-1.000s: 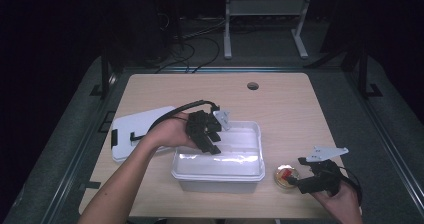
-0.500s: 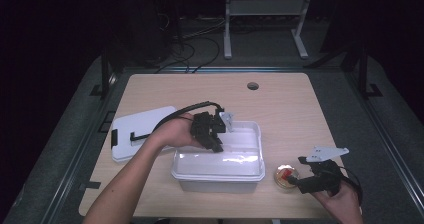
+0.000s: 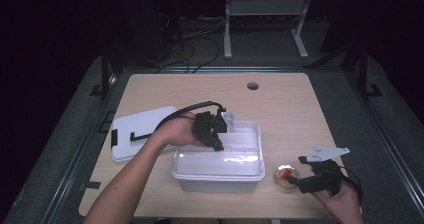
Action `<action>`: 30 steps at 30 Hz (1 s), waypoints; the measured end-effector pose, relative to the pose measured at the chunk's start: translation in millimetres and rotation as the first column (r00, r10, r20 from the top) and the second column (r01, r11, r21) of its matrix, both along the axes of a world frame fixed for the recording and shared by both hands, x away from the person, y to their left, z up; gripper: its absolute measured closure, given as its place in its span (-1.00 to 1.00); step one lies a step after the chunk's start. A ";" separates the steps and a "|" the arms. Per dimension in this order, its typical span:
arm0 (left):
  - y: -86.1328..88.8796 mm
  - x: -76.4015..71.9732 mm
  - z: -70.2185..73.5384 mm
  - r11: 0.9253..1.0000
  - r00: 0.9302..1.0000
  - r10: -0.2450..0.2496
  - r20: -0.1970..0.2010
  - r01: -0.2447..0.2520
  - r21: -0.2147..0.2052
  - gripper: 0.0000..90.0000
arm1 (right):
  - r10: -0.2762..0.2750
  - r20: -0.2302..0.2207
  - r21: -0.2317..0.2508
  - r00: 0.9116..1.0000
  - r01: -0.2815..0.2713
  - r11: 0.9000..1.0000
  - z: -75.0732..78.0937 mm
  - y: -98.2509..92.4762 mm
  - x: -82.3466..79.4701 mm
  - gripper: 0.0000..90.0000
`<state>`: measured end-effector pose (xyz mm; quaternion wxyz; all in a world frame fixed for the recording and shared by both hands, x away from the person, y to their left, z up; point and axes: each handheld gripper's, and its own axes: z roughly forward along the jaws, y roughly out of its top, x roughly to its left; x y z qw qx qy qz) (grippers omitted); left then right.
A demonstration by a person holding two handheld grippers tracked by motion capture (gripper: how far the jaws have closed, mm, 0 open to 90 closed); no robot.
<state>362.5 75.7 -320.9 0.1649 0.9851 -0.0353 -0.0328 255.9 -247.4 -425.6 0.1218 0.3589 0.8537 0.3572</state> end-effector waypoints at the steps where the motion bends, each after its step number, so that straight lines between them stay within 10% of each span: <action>1: 0.1 0.0 0.1 1.000 1.000 -0.001 0.000 0.001 -0.002 0.98 | 0.003 0.001 -0.003 1.000 -0.003 1.000 -0.1 0.0 -0.2 -0.60; 16: 6.2 -3.3 17.5 0.997 1.000 0.030 -0.003 -0.030 -0.070 0.99 | -0.010 0.009 -0.007 1.000 0.010 1.000 -2.3 -1.3 -1.4 -0.60; 22: 29.6 -2.5 46.2 0.980 0.998 0.052 -0.022 -0.055 -0.189 0.99 | -0.014 0.013 -0.010 1.000 0.014 1.000 -1.9 -1.7 -2.6 -0.60; 30: 74.6 -7.1 76.4 0.972 0.992 0.122 0.039 -0.112 -0.205 0.99 | -0.022 0.012 -0.014 1.000 0.022 1.000 -1.8 -2.5 -1.9 -0.60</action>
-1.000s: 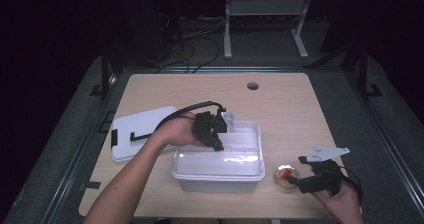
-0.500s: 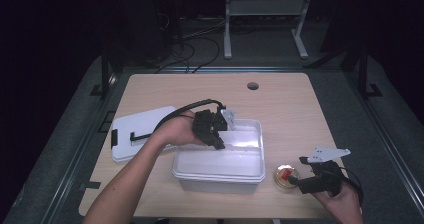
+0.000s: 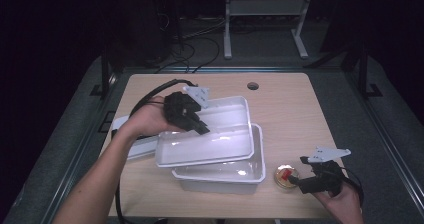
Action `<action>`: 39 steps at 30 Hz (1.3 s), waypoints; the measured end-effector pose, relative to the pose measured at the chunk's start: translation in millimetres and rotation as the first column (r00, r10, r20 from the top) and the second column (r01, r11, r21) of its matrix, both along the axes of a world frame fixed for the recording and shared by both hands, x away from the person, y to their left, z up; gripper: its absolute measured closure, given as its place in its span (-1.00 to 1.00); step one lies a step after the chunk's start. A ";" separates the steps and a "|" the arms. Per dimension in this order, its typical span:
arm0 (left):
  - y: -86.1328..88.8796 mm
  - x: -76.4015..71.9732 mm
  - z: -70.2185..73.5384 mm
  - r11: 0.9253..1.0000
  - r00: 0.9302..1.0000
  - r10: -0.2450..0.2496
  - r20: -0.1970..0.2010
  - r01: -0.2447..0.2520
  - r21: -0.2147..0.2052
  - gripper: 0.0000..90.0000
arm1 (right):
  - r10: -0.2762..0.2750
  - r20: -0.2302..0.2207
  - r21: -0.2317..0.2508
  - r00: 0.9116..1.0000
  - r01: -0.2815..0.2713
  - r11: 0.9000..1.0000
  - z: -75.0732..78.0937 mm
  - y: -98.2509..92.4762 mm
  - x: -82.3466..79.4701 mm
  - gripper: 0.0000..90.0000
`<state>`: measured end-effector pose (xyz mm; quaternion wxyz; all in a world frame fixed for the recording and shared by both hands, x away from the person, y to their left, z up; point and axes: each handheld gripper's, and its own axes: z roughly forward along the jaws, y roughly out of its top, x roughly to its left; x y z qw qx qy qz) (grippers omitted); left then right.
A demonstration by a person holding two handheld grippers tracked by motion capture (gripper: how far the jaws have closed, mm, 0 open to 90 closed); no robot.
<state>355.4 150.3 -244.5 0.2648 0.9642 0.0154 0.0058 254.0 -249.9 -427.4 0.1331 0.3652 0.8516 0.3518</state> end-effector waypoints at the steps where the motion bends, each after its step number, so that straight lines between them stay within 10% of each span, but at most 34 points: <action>1: 7.9 0.0 2.9 1.000 1.000 0.006 0.001 -0.006 -0.003 0.99 | -0.001 -0.001 0.000 1.000 0.001 1.000 0.0 0.1 0.2 -0.60; 11: 101.5 -9.6 10.4 0.988 0.988 0.151 0.026 -0.151 -0.033 0.99 | -0.016 -0.003 0.012 1.000 0.016 1.000 0.4 -2.6 0.1 -0.61; 23: 184.0 -28.0 -31.5 0.957 0.956 0.290 0.032 -0.290 -0.011 0.99 | -0.024 -0.003 0.013 1.000 0.024 1.000 2.0 -0.1 0.3 -0.65; 31: 208.4 -37.2 -72.8 0.940 0.941 0.338 0.001 -0.338 0.044 0.99 | -0.028 0.007 0.008 1.000 0.028 1.000 2.7 -0.3 0.6 -0.65; 39: 201.7 -47.0 -117.0 0.950 0.952 0.302 -0.047 -0.297 0.098 0.99 | -0.028 0.010 0.009 1.000 0.028 1.000 3.5 1.7 2.1 -0.65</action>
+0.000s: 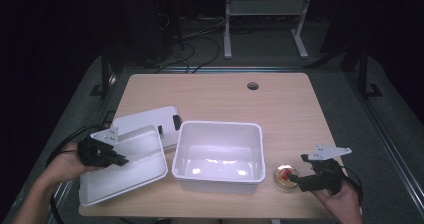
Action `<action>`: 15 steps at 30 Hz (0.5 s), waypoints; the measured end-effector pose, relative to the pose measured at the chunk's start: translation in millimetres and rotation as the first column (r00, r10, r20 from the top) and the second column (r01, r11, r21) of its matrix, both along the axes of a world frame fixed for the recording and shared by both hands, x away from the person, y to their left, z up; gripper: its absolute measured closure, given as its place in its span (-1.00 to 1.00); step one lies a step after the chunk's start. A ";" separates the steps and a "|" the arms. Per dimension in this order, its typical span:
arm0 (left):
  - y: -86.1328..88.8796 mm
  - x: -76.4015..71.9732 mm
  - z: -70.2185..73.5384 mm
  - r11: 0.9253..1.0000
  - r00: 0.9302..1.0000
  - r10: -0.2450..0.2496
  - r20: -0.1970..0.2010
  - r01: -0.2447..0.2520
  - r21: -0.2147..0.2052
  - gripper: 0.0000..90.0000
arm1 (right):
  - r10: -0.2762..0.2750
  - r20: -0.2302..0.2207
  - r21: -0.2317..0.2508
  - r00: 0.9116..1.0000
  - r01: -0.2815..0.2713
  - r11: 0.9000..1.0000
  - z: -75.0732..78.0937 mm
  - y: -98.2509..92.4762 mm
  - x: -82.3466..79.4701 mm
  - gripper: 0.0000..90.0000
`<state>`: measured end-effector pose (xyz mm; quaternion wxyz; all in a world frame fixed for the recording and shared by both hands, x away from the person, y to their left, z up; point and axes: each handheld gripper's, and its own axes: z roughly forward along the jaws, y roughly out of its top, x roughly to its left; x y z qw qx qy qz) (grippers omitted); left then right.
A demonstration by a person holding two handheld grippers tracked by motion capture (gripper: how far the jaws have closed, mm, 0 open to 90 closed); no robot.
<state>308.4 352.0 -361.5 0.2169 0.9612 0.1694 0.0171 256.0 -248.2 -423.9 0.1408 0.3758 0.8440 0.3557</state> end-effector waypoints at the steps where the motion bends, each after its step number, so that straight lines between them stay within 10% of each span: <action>1: -1.8 -1.3 -5.0 1.000 1.000 -0.006 -0.006 0.006 0.001 0.99 | 0.000 -0.003 -0.001 1.000 0.000 1.000 -0.2 0.6 0.0 -0.65; 15: -31.5 -6.7 -48.3 0.993 0.990 -0.108 -0.093 0.113 0.045 0.99 | 0.008 -0.013 -0.010 1.000 -0.008 1.000 -1.1 0.8 1.5 -0.65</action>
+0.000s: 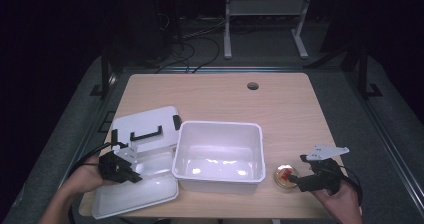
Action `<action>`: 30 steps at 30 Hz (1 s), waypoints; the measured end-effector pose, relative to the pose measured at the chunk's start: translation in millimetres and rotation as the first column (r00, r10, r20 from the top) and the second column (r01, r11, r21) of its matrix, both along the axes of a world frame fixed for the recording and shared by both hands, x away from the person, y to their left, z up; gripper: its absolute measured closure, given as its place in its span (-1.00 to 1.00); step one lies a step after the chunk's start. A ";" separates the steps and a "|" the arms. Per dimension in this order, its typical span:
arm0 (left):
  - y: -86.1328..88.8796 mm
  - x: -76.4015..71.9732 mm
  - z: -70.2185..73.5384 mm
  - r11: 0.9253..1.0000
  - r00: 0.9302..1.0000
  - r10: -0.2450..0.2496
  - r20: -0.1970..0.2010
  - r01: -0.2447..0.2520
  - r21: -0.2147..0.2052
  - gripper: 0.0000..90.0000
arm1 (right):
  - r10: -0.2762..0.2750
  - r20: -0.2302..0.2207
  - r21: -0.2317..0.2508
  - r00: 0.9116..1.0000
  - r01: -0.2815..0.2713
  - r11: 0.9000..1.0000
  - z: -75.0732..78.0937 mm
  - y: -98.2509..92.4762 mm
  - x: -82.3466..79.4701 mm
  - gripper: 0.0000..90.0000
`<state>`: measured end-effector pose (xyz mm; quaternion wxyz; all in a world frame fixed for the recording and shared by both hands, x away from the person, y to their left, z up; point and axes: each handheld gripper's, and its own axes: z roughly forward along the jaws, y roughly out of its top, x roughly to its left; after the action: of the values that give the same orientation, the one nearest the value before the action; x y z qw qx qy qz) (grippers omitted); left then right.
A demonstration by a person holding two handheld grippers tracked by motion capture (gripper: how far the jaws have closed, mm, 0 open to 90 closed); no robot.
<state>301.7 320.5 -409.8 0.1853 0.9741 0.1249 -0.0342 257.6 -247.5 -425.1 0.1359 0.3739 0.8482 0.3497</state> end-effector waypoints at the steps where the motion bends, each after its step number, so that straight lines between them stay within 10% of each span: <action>1: -0.8 1.7 -2.2 1.000 1.000 0.000 -0.002 0.000 0.010 0.99 | 0.001 0.001 0.001 1.000 -0.001 1.000 0.1 -0.2 0.2 -0.65; 15: -6.9 11.0 -14.6 0.999 0.999 -0.031 0.008 0.031 0.029 0.92 | 0.066 -0.070 -0.054 0.995 -0.070 0.996 -3.7 6.8 2.3 -0.65; 23: -5.5 -1.6 13.9 0.997 0.995 0.020 0.095 -0.013 -0.080 0.35 | 0.075 -0.109 -0.100 0.991 -0.086 0.991 -8.3 6.1 6.6 -0.68; 30: -11.9 -8.6 33.0 0.979 0.980 0.115 0.165 -0.084 -0.184 -0.10 | 0.120 -0.165 -0.143 0.979 -0.144 0.979 -12.1 18.6 13.4 -0.68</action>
<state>293.1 308.6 -376.8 0.2822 0.9457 0.1532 0.0501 271.0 -228.8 -437.2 0.0744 0.3311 0.9037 0.2611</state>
